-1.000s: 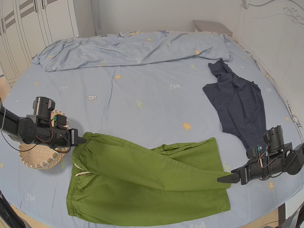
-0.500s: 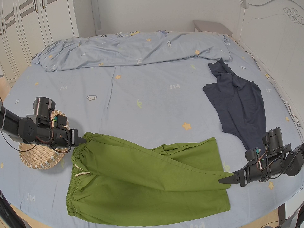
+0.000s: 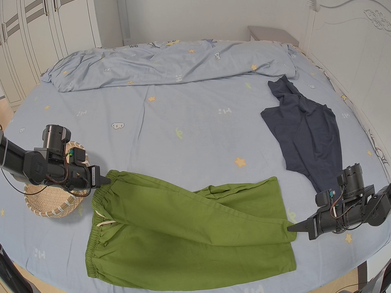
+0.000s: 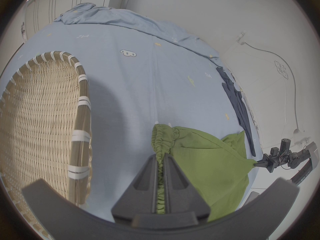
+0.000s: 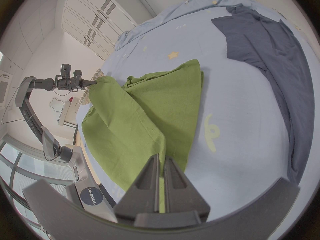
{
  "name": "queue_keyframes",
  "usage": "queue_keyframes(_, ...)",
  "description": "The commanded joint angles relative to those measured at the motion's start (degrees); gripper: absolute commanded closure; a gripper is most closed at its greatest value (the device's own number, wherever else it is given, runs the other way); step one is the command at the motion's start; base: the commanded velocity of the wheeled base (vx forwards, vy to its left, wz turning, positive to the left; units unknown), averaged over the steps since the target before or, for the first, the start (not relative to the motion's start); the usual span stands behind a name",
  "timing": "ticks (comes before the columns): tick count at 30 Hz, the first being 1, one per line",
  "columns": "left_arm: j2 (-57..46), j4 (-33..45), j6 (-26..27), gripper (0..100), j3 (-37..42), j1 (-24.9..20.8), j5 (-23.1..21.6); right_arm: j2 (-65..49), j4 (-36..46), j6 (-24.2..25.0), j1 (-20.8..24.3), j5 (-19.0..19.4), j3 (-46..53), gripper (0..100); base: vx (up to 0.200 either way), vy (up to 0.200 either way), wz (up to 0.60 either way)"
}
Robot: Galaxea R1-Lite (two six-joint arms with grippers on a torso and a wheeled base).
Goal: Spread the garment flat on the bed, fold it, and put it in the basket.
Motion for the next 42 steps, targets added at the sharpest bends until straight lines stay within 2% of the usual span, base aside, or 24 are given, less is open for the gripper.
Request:
queue_keyframes(1, -1.09, -0.02, -0.21, 100, 0.79, 1.56, 0.01, -0.19, 1.26, 0.34, 0.46, -0.41, -5.73, 100, 0.000, 0.000, 0.00)
queue_keyframes(3, -1.26, -0.02, -0.21, 100, 0.79, 2.08, 0.01, -0.28, 3.46, 0.52, 0.99, -0.94, -9.33, 100, 0.000, 0.000, 0.00)
queue_keyframes(8, -1.35, -0.11, -0.21, 100, 0.09, 3.14, 0.01, 0.69, 13.04, -0.01, 1.16, -7.88, -23.30, 100, 0.000, 0.000, 0.00)
queue_keyframes(10, -1.26, -0.11, -0.21, 100, 0.00, 3.14, 0.01, 0.86, 13.57, -0.01, 1.25, -8.23, -24.80, 100, 0.000, 0.000, 0.00)
queue_keyframes(11, -1.26, -0.19, -0.30, 100, -0.44, 3.23, 0.19, 1.48, 14.53, -0.01, 1.34, -8.58, -29.46, 100, 0.000, 0.000, 0.00)
queue_keyframes(13, -1.26, -0.37, -0.21, 100, -0.44, 3.40, 0.28, 2.36, 15.15, -0.01, 1.34, -8.85, -32.18, 100, 0.000, 0.000, 0.00)
queue_keyframes(15, -1.35, -1.51, -0.30, 100, -0.44, 3.58, 0.63, 4.73, 16.12, -0.18, 1.42, -11.48, -37.45, 100, 0.000, 0.000, 0.00)
queue_keyframes(17, -1.35, -1.69, -0.30, 100, -0.44, 3.67, 0.71, 5.08, 16.20, -0.18, 1.42, -11.92, -38.24, 100, 0.000, 0.000, 0.00)
queue_keyframes(18, -1.26, -2.39, -0.48, 100, -0.44, 4.11, 1.15, 7.19, 17.70, -0.71, 1.51, -13.77, -43.87, 100, 0.000, 0.000, 0.00)
queue_keyframes(20, -1.09, -3.18, -0.57, 100, -0.44, 4.19, 1.24, 8.60, 18.84, -0.71, 2.66, -15.17, -46.77, 100, 0.000, 0.000, 0.00)
queue_keyframes(21, -1.09, -4.06, -0.57, 100, -0.44, 4.37, 1.24, 8.60, 18.84, -0.71, 2.66, -15.17, -46.77, 100, 0.000, 0.000, 0.00)
queue_keyframes(22, -1.00, -4.15, -0.57, 100, -0.44, 4.37, 1.24, 9.83, 18.84, -0.71, 3.71, -17.90, -48.62, 100, 0.000, 0.000, 0.00)
queue_keyframes(23, -0.82, -5.47, -0.57, 100, -0.44, 4.72, 1.24, 12.29, 18.23, -1.06, 4.85, -23.17, -50.99, 100, 0.000, 0.000, 0.00)
queue_keyframes(26, -0.38, -7.23, -0.57, 100, -0.44, 4.72, 1.24, 15.89, 15.41, -1.33, 6.70, -28.45, -54.24, 100, 0.000, 0.000, 0.00)
queue_keyframes(29, -0.21, -8.10, -0.57, 100, -0.44, 4.72, 1.24, 17.91, 12.95, -1.33, 7.31, -29.59, -56.00, 100, 0.000, 0.000, 0.00)
queue_keyframes(34, 0.94, -9.25, -0.57, 100, -0.35, 5.25, 2.21, 23.45, 7.77, -2.12, 9.69, -34.69, -60.66, 100, 0.000, 0.000, 0.00)
queue_keyframes(42, 3.40, -13.55, -0.65, 100, -0.44, 5.34, 4.76, 26.70, 7.85, -2.56, 10.04, -35.39, -67.25, 100, 0.000, 0.000, 0.00)
